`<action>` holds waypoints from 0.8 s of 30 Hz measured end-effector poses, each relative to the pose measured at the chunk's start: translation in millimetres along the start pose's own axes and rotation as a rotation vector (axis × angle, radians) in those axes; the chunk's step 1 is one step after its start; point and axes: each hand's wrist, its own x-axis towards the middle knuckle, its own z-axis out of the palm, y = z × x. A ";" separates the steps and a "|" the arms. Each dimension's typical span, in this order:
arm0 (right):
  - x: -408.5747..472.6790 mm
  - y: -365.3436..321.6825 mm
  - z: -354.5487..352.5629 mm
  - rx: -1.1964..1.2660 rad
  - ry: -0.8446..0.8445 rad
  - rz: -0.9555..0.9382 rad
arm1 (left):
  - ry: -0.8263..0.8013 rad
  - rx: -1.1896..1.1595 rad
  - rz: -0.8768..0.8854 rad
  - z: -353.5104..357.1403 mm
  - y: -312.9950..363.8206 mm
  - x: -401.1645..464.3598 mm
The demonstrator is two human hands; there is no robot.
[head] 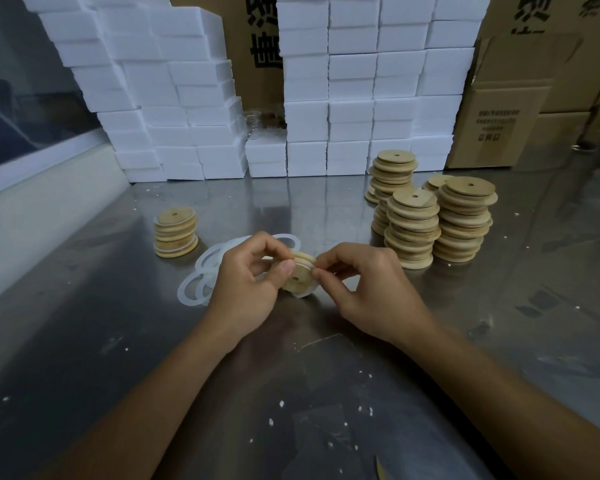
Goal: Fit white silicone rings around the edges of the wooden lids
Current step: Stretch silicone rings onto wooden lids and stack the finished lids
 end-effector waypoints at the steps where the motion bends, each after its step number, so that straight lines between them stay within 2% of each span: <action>1: -0.2 0.2 0.4 0.001 0.000 0.002 | 0.008 -0.012 -0.018 0.5 0.0 -0.2; 24: -2.4 2.9 4.9 0.136 0.035 0.139 | 0.084 -0.056 -0.094 4.5 -3.5 -0.8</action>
